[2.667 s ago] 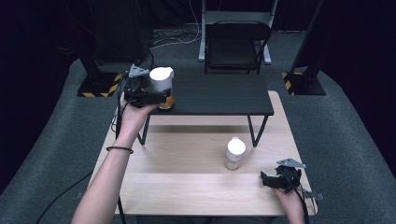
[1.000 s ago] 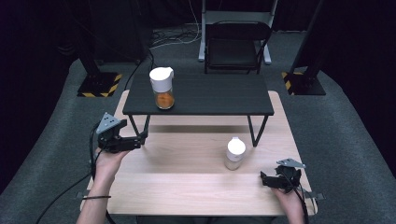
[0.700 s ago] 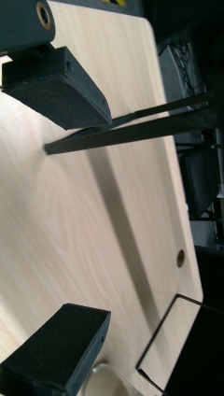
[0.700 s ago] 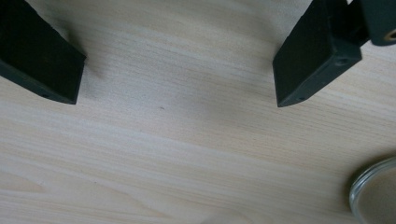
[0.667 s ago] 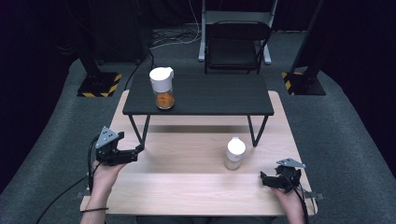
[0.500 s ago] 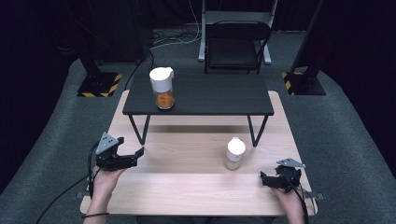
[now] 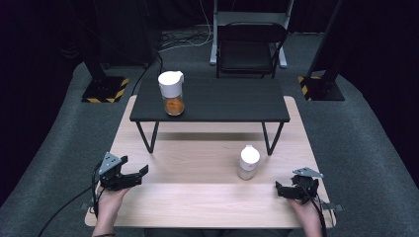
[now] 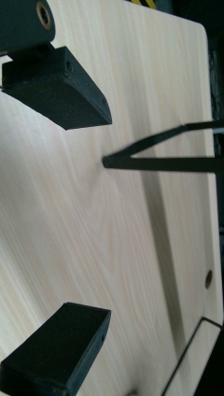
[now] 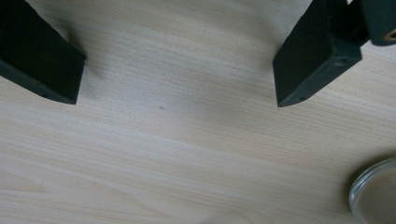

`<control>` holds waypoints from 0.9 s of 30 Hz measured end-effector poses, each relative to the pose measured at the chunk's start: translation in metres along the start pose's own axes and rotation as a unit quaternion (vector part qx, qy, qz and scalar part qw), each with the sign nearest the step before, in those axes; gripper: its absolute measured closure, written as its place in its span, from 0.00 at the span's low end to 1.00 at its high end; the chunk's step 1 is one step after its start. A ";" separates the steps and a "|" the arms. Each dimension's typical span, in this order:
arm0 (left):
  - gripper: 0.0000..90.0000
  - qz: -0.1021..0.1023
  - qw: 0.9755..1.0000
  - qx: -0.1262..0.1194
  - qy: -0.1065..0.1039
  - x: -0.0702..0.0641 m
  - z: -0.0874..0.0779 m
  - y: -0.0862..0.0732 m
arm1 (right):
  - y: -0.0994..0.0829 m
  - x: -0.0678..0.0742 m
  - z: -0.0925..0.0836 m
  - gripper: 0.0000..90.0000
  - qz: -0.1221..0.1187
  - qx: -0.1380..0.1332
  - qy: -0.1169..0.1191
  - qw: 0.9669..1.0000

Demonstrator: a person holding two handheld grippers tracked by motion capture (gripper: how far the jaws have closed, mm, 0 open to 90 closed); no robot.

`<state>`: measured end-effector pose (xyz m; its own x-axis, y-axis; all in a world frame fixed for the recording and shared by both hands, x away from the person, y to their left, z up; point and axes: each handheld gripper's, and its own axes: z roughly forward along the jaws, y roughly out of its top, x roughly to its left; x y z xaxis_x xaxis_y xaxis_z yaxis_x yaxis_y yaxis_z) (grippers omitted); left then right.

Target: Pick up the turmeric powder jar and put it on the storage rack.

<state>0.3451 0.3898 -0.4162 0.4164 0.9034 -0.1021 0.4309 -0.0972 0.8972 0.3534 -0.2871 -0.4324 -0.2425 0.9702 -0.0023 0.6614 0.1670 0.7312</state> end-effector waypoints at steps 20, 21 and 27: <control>0.08 -0.039 0.998 0.055 0.008 0.018 0.022 -0.023 | 0.000 0.000 0.000 0.01 0.000 0.000 0.000 1.000; 0.08 -0.037 0.998 0.058 0.012 0.018 0.022 -0.023 | 0.000 0.000 0.000 0.01 0.000 0.000 0.000 1.000; 0.08 -0.047 0.996 0.075 0.018 0.020 0.026 -0.023 | 0.000 0.000 0.000 0.01 0.000 0.000 0.000 1.000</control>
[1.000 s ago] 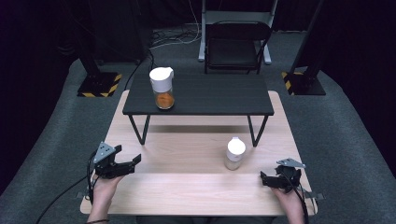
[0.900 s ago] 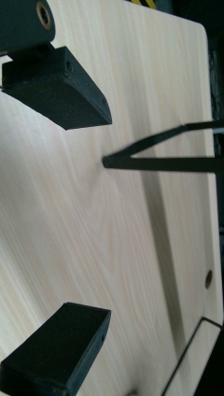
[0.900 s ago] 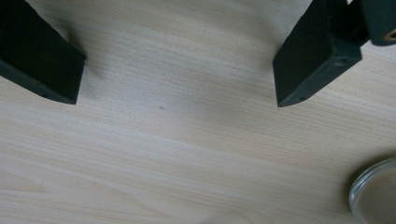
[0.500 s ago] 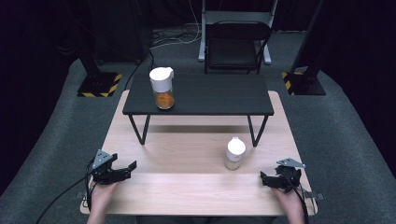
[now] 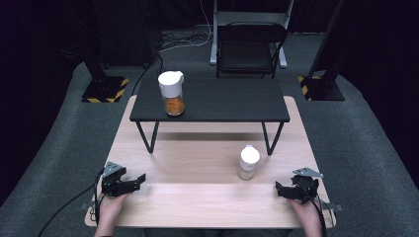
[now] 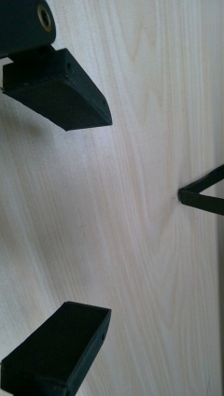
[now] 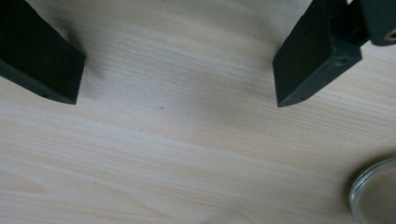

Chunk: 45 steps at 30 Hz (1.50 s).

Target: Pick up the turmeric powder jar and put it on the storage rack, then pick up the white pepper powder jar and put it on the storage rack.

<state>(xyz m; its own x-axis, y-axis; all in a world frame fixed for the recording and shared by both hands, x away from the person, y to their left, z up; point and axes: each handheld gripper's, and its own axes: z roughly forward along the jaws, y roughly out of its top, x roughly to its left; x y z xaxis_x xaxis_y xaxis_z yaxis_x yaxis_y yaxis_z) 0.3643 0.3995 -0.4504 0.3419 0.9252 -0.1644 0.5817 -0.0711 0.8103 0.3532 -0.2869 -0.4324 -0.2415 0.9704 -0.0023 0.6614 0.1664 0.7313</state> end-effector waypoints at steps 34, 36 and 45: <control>0.04 0.057 0.994 0.072 0.053 -0.033 0.017 0.020 | 0.000 0.000 0.000 0.01 0.000 0.000 0.000 1.000; 0.04 0.057 0.994 0.073 0.053 -0.033 0.017 0.020 | 0.000 0.000 0.000 0.01 0.000 0.000 0.000 1.000; 0.04 0.059 0.994 0.073 0.052 -0.032 0.017 0.021 | 0.000 0.000 0.000 0.01 0.000 0.000 0.000 1.000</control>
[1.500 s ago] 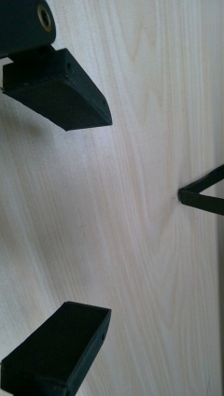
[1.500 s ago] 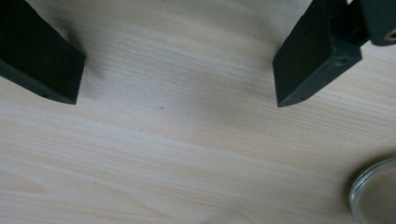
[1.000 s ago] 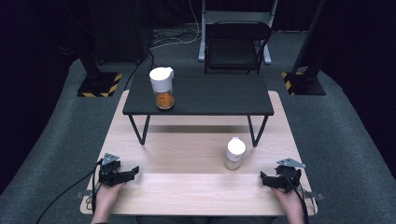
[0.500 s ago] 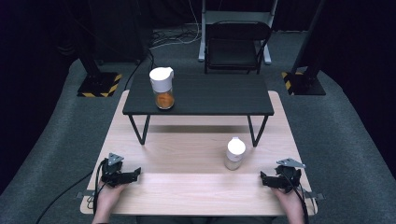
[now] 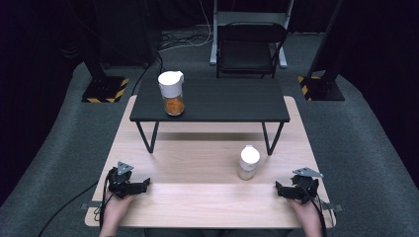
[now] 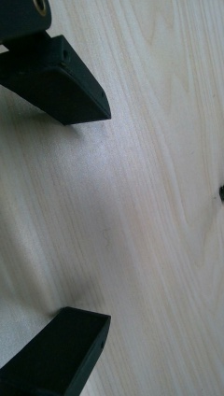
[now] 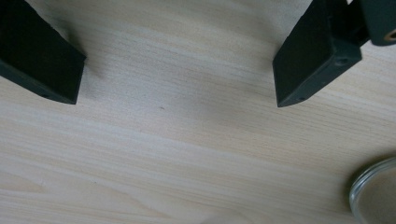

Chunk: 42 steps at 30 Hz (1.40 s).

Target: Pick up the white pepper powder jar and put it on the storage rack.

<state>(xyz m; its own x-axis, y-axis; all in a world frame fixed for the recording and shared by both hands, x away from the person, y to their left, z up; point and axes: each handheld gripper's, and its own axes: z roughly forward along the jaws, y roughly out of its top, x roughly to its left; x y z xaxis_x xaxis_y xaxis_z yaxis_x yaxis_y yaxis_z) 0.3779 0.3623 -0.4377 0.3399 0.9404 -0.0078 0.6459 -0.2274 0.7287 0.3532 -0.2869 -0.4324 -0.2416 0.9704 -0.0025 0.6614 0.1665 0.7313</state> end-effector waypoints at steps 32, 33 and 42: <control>0.03 -0.002 1.000 0.001 0.003 0.000 0.001 0.001 | -0.002 -0.003 -0.005 0.08 0.013 -0.004 0.005 1.000; 0.03 -0.002 1.000 0.001 0.003 0.000 0.001 0.001 | -0.002 -0.003 -0.006 0.08 0.014 -0.004 0.006 1.000; 0.03 -0.002 1.000 0.001 0.003 0.000 0.001 0.001 | -0.002 -0.002 -0.009 0.09 0.014 -0.008 0.011 1.000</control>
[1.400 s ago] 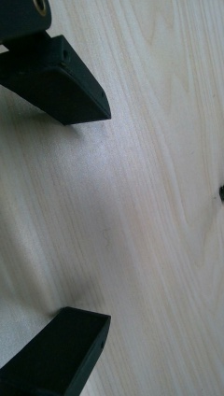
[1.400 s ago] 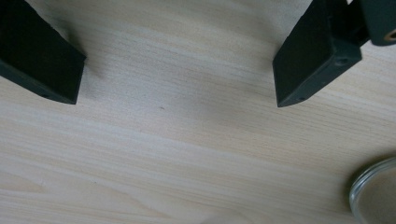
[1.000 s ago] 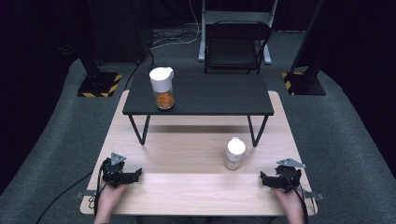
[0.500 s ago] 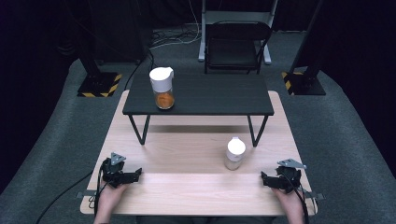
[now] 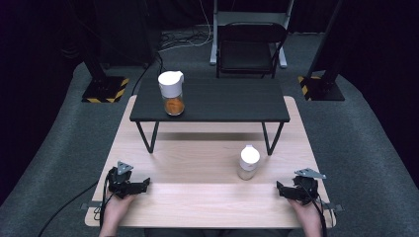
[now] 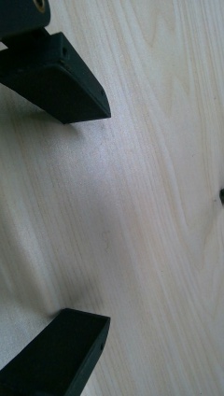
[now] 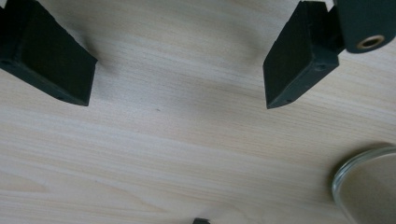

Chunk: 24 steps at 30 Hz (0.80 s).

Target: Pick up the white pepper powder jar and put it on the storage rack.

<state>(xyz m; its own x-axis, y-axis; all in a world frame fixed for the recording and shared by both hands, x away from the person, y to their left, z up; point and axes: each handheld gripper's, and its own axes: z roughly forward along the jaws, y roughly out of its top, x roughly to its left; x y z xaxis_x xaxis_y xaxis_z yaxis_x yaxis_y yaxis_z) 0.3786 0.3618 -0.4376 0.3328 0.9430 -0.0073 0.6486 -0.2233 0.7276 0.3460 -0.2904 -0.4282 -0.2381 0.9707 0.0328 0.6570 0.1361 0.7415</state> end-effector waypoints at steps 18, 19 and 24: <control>0.03 0.000 1.000 0.000 0.000 0.000 0.000 0.000 | 0.003 0.006 -0.012 0.09 -0.007 -0.016 0.014 1.000; 0.03 0.000 1.000 0.000 0.000 0.000 0.000 0.000 | 0.003 0.006 -0.013 0.09 -0.007 -0.017 0.014 1.000; 0.03 0.000 1.000 0.000 0.000 0.000 0.000 0.000 | 0.002 0.008 -0.019 0.09 -0.009 -0.023 0.018 1.000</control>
<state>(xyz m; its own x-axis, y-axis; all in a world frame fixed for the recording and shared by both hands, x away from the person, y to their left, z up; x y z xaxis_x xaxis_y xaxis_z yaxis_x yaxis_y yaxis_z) 0.3786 0.3618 -0.4376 0.3331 0.9429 -0.0074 0.6487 -0.2235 0.7275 0.3320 -0.2864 -0.4134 -0.2753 0.9604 0.0423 0.6197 0.1436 0.7716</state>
